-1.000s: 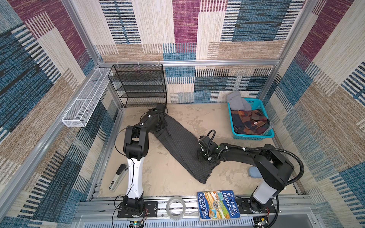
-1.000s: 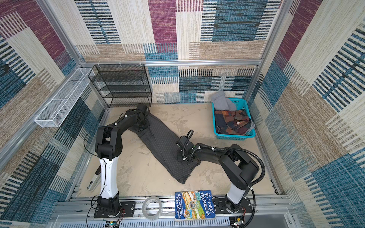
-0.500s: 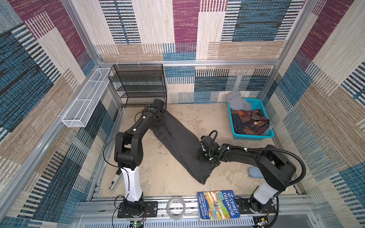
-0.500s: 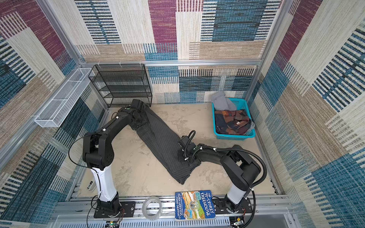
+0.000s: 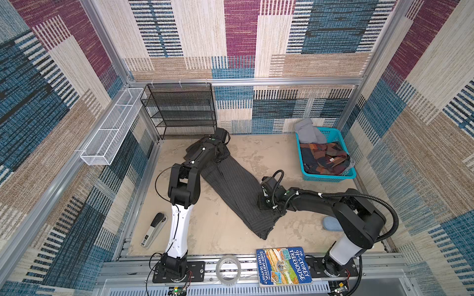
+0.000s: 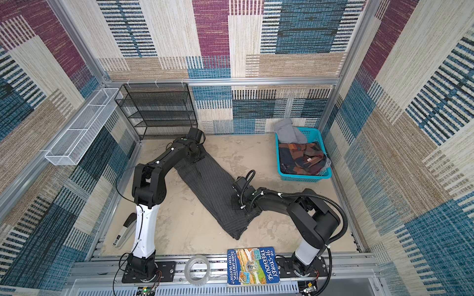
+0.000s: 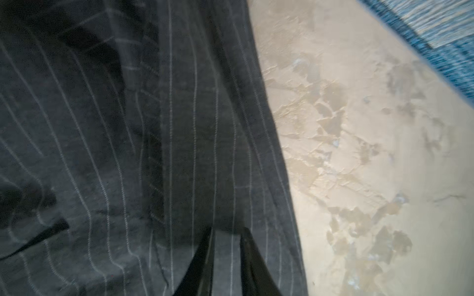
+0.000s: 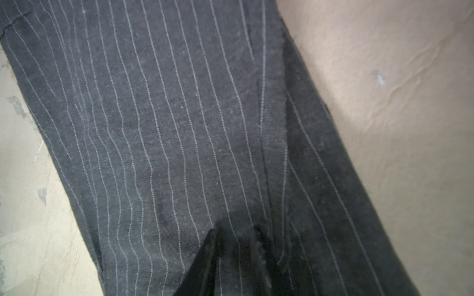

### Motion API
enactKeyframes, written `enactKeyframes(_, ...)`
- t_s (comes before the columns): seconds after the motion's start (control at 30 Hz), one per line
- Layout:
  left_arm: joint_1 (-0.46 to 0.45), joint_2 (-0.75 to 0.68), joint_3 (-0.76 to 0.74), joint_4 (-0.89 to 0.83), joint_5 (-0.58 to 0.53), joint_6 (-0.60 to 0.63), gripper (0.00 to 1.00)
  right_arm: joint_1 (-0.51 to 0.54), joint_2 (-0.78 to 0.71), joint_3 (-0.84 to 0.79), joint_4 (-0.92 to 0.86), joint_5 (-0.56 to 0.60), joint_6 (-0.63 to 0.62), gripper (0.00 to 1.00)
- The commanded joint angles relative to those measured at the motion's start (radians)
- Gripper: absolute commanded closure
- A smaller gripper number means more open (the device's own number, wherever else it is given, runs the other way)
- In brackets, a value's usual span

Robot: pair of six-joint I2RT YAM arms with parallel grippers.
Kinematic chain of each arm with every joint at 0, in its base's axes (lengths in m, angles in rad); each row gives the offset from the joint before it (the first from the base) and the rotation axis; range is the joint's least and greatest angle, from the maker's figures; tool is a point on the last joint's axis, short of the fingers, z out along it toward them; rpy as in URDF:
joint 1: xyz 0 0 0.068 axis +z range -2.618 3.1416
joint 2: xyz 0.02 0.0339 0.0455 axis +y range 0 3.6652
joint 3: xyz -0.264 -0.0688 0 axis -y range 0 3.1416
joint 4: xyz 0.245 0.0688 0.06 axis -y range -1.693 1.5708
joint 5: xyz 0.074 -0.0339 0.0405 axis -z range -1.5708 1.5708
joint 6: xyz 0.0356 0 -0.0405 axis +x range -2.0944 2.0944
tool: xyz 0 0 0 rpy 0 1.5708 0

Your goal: Fold and stack the long sleeve shirts

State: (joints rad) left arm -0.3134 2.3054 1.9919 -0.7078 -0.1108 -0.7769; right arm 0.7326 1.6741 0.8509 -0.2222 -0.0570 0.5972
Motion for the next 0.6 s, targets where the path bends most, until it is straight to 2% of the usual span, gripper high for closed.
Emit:
enactKeyframes(0.0, -0.002, -0.011, -0.025, -0.066, -0.087, -0.051, 0.80, -0.001, 0.025, 0.000, -0.068, -0.018, 0.016, 0.74)
enactKeyframes(0.1, 0.000, -0.007, -0.046, -0.086, -0.139, -0.057, 0.81, -0.002, 0.026, 0.000, -0.068, -0.023, 0.013, 0.74)
enactKeyframes(0.2, 0.008, 0.032, -0.026, -0.092, -0.111, -0.063, 0.81, -0.002, 0.021, 0.002, -0.077, -0.019, 0.009, 0.74)
enactKeyframes(0.33, 0.000, 0.110, 0.063, -0.101, -0.041, -0.070, 0.82, -0.003, 0.016, -0.009, -0.078, -0.022, 0.017, 0.74)
enactKeyframes(0.57, -0.082, 0.227, 0.308, -0.159, -0.016, -0.021, 0.83, -0.002, 0.003, -0.059, -0.035, -0.055, 0.067, 0.74)
